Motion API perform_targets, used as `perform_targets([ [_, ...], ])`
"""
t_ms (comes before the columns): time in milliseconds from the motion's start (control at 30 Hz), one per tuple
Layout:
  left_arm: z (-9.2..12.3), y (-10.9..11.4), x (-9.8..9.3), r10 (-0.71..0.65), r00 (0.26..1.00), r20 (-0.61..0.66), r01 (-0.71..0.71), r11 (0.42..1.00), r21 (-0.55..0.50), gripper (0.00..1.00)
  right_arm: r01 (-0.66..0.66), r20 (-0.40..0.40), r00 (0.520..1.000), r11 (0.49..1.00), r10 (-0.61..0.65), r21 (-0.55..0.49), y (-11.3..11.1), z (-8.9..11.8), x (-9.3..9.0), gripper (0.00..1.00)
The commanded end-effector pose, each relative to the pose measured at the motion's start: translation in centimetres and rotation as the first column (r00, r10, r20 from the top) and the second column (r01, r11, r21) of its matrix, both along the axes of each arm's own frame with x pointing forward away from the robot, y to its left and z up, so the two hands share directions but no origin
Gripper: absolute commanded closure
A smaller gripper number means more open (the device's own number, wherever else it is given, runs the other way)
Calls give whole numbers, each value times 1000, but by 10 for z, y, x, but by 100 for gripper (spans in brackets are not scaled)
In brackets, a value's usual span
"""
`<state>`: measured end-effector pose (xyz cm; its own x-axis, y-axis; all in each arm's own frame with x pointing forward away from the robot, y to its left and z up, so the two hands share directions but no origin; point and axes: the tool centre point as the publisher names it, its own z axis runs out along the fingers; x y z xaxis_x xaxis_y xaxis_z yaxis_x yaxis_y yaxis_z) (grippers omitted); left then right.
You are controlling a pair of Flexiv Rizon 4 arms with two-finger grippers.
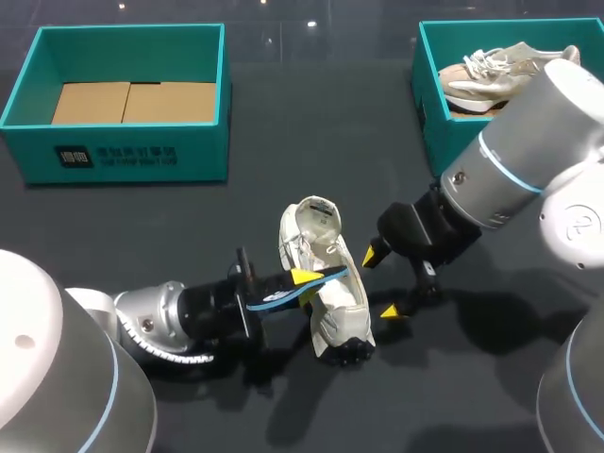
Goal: Take the shoe out of the shoebox, open the shoe tongue, remove and reinsert the insole, then place the shoe into the shoebox
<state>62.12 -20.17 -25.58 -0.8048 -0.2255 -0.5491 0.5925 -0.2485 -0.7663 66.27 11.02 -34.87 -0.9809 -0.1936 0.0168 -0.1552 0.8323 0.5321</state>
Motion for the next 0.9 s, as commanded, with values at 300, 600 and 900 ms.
perform_targets([
  [300,4,-6,-9,-18,1000,-3,18,1000,22,100,44,-22,999,999,-44,-3,5,-13,9,0],
  [600,7,-9,-6,25,997,-72,-19,996,83,100,41,-30,999,999,-42,-2,5,-16,9,0],
  [900,11,-4,7,0,976,-219,25,993,114,100,41,-30,999,999,-42,-2,5,-16,9,0],
])
